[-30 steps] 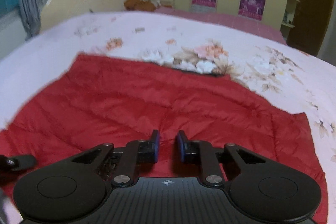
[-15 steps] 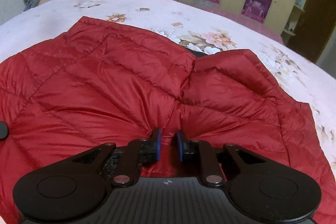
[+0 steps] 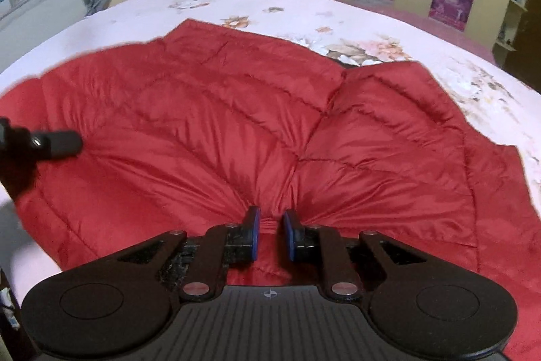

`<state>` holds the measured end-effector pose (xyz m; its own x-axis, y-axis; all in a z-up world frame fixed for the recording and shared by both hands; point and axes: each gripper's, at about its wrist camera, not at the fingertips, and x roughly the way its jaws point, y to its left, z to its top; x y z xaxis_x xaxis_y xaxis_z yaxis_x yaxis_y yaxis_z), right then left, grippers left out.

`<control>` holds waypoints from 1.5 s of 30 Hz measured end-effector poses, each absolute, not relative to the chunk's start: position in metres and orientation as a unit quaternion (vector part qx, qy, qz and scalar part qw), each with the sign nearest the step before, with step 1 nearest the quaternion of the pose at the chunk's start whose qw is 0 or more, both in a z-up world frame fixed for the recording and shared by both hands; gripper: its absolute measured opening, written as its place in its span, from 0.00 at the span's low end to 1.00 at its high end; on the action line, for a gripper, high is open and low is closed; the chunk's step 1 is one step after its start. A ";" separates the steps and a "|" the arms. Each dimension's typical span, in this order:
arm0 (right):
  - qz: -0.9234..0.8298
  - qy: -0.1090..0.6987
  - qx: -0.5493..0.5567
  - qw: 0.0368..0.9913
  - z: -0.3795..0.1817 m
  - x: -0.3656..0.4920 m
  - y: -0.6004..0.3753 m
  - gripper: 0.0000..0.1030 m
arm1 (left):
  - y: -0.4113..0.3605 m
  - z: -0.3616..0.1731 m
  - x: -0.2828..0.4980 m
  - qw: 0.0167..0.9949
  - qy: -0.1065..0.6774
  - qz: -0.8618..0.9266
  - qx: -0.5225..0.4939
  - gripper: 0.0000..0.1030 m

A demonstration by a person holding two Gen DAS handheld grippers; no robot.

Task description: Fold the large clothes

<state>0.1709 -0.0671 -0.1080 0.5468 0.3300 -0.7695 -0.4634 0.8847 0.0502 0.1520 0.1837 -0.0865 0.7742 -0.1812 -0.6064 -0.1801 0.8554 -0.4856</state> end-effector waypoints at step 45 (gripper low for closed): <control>0.009 0.386 0.108 0.916 -0.025 0.090 -0.307 0.17 | -0.103 -0.044 0.152 0.885 0.344 -0.311 0.044 0.75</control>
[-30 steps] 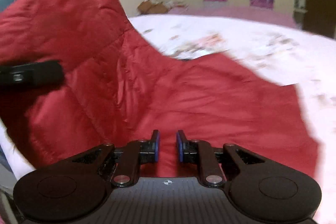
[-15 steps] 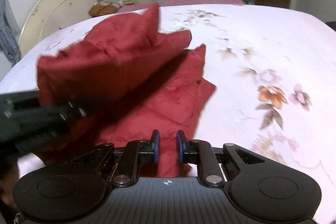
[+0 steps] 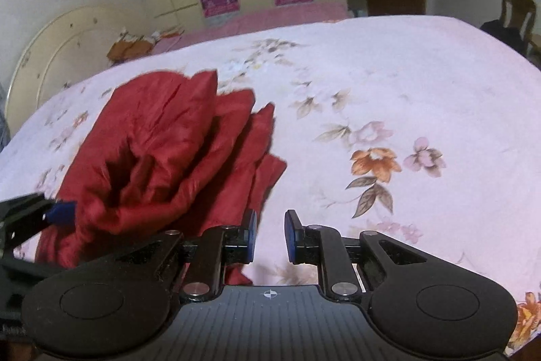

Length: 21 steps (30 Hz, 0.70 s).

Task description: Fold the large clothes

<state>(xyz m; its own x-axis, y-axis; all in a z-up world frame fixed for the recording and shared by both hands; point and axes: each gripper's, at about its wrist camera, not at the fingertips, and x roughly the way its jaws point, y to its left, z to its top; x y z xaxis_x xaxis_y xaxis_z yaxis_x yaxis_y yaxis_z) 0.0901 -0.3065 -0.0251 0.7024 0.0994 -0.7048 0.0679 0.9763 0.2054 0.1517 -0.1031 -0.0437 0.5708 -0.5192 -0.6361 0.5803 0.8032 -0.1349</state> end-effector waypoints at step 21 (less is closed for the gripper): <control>0.054 0.332 0.118 0.934 0.017 0.089 -0.239 0.86 | -0.028 -0.001 0.138 0.908 0.287 -0.303 0.030 0.81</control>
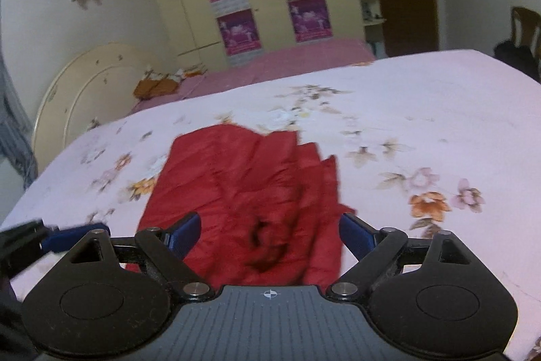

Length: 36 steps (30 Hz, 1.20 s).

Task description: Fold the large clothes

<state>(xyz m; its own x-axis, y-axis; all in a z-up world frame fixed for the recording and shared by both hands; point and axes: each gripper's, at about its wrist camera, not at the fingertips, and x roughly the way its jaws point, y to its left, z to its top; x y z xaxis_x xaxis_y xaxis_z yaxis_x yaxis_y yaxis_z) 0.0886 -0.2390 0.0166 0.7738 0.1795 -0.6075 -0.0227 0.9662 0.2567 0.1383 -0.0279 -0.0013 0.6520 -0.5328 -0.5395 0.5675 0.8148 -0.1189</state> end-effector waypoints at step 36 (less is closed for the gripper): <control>-0.026 0.408 0.152 0.900 -0.019 0.069 -0.302 0.12 | -0.008 -0.089 0.235 0.892 0.385 -0.238 0.007 0.76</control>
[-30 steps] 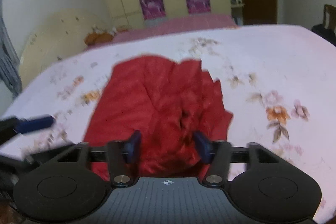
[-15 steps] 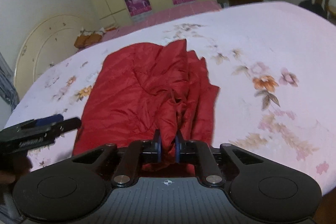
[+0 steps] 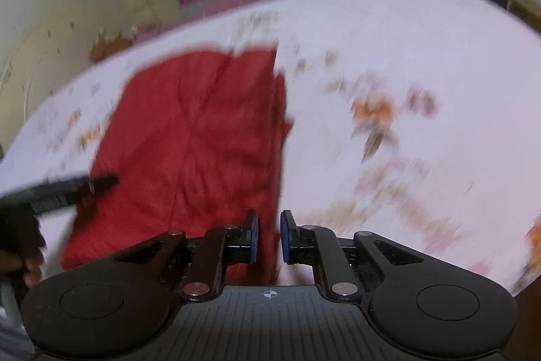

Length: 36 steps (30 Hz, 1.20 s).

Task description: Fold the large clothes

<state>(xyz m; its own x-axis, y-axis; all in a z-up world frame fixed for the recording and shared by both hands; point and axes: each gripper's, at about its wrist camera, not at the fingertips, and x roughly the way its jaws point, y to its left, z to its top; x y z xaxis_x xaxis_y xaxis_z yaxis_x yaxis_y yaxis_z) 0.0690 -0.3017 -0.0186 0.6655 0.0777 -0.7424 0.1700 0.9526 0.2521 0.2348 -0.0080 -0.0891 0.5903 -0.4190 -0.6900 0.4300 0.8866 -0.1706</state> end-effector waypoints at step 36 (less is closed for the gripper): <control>0.011 0.406 0.057 0.912 -0.106 0.264 -0.280 0.52 | -0.029 -0.115 0.341 0.884 0.438 -0.161 -0.033 0.83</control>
<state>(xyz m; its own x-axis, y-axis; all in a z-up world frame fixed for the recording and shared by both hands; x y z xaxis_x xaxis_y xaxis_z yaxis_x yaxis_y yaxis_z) 0.2642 -0.2795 -0.1057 0.6697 0.0659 -0.7397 0.0266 0.9933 0.1126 0.3406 -0.0288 -0.1150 0.5651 -0.3136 -0.7631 0.2553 0.9460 -0.1997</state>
